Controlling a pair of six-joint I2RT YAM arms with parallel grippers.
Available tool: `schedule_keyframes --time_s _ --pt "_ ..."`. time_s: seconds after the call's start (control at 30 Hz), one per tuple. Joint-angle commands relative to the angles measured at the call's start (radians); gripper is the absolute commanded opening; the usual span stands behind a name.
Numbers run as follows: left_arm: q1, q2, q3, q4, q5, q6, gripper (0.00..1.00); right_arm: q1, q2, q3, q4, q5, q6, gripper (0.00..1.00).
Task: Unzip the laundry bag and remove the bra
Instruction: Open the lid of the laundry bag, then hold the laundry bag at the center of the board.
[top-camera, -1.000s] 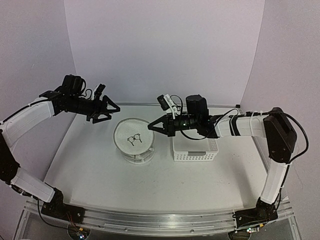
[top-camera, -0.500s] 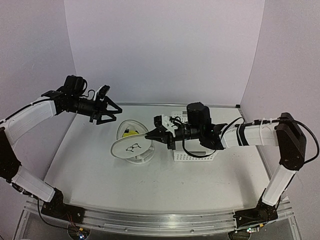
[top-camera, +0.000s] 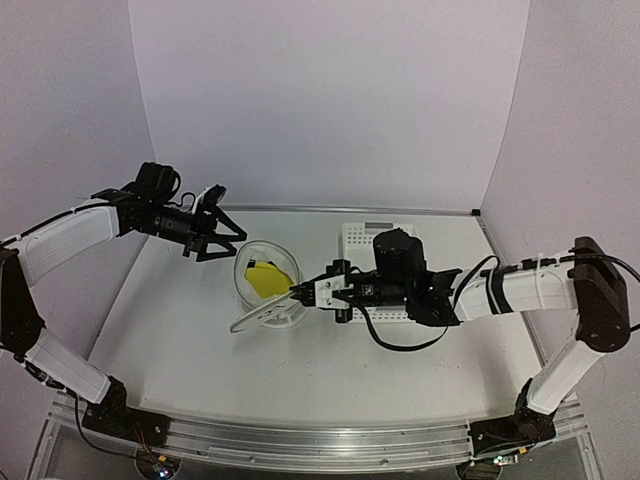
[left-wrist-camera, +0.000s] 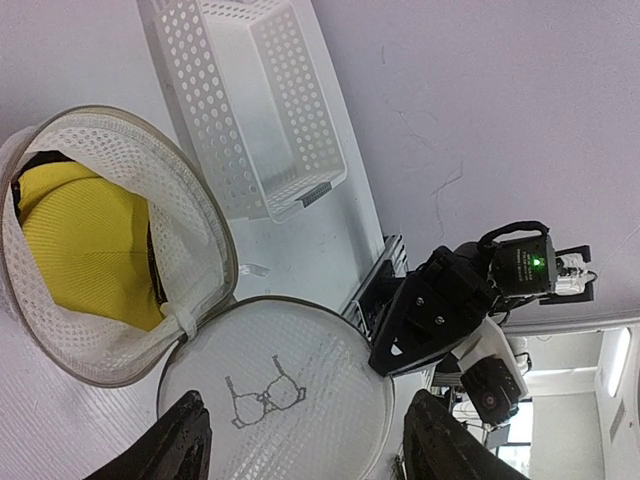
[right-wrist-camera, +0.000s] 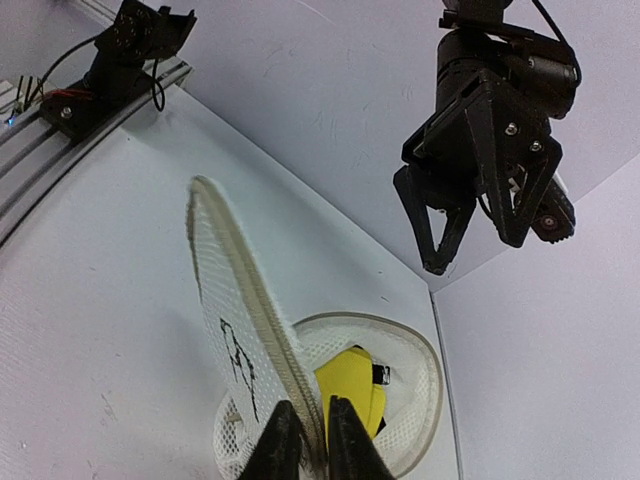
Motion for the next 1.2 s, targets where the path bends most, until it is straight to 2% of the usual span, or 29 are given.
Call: schedule_keyframes --time_s 0.0,0.27,0.53,0.63,0.77,0.97,1.17 --pt "-0.004 0.01 0.005 0.01 0.018 0.024 0.66 0.005 -0.086 -0.031 0.022 0.062 -0.04 0.19" --pt "-0.004 0.034 0.014 0.01 -0.007 0.029 0.67 0.007 -0.165 -0.08 -0.04 0.091 -0.003 0.32" --pt "-0.001 0.024 0.061 0.006 -0.058 0.029 0.69 0.007 -0.271 -0.126 -0.136 0.181 0.07 0.39" --pt "0.004 0.019 0.082 -0.007 -0.078 0.038 0.7 0.006 -0.306 -0.128 -0.15 0.242 0.163 0.42" --pt "0.007 0.02 0.12 -0.042 -0.114 0.067 0.71 0.001 -0.309 -0.036 -0.236 0.294 0.392 0.48" --pt "0.013 0.006 0.17 -0.126 -0.231 0.116 0.72 -0.011 -0.179 0.201 -0.464 0.368 0.74 0.49" --pt "0.013 -0.034 0.184 -0.187 -0.434 0.133 0.73 -0.021 -0.02 0.404 -0.638 0.256 0.883 0.49"
